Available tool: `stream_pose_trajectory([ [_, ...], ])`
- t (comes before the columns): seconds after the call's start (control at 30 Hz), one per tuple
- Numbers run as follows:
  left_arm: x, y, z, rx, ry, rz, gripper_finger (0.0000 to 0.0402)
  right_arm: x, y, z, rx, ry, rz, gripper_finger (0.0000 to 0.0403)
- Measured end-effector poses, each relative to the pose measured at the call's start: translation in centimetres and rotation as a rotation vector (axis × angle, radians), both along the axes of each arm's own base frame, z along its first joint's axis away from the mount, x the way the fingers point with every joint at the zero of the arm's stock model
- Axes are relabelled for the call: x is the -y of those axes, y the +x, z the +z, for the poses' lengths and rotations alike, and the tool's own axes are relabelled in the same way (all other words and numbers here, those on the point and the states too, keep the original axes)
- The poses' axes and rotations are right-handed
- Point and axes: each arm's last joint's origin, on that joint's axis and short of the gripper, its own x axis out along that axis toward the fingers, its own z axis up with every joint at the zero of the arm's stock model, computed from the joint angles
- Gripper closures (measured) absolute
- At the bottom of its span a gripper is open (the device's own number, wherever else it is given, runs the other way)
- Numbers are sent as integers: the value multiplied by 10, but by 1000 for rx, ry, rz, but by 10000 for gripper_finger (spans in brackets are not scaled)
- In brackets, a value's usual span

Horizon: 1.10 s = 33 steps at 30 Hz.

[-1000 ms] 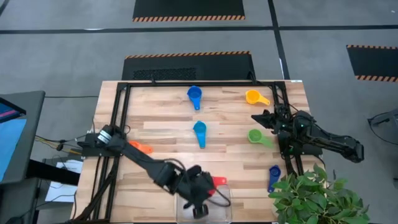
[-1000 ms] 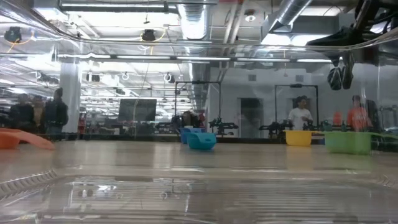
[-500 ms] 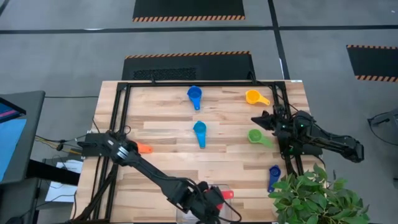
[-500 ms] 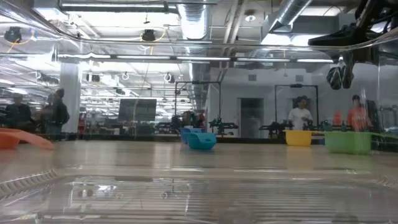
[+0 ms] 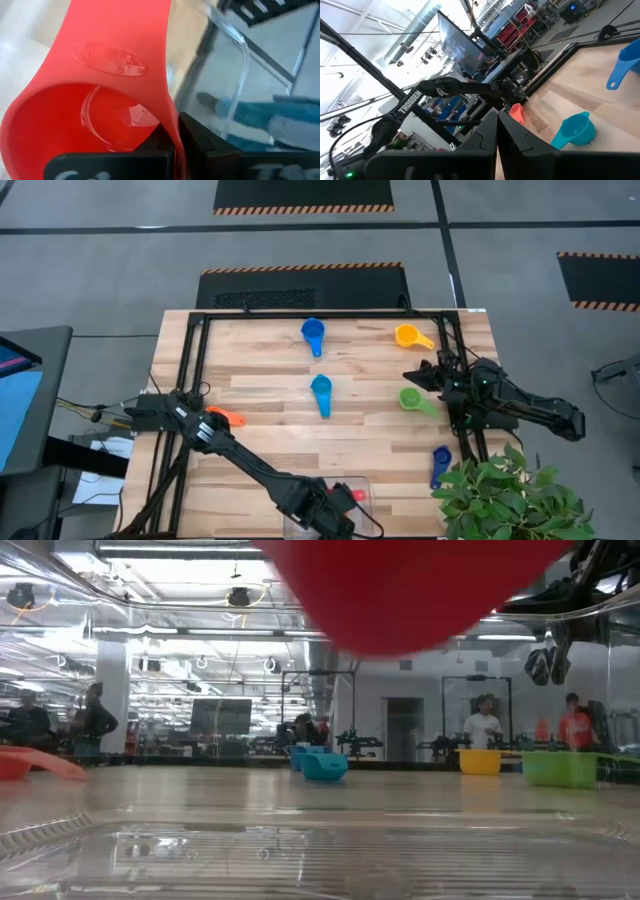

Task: Nest measuring cups in basket
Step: Put the red measuring cup into the transparent bin, then adjust the transparent bin

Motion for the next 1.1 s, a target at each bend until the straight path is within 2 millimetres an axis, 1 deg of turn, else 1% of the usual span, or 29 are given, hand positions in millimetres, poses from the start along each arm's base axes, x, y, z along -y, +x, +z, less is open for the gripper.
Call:
stream_pose_trajectory([
  [0.1, 1, 0, -10, -42, -11, 18, 401, 0, 0, 0, -2, -2, 13, 370],
  [0.27, 1, 0, -9, -61, -43, 51, 398, -1, 0, 0, -4, -3, 19, 370],
  [0.47, -1, 1, -10, -67, -44, 65, 354, -1, 0, 0, -2, -15, 18, 370],
  [0.6, -3, -2, -12, -109, -30, 107, 325, -1, 0, 0, -2, -15, 18, 370],
  [0.73, -5, -5, -13, -152, -25, 151, 307, -1, 0, 0, -3, -22, 18, 370],
  [0.87, -6, -5, -14, -147, -18, 193, 302, -1, 0, 0, -5, -40, 15, 370],
  [1.0, -6, -4, -13, -138, -27, 196, 302, -1, 0, -1, -10, -46, 13, 370],
  [1.1, -7, -2, -4, -108, -46, 194, 302, 0, 0, -3, -32, -39, 14, 370],
])
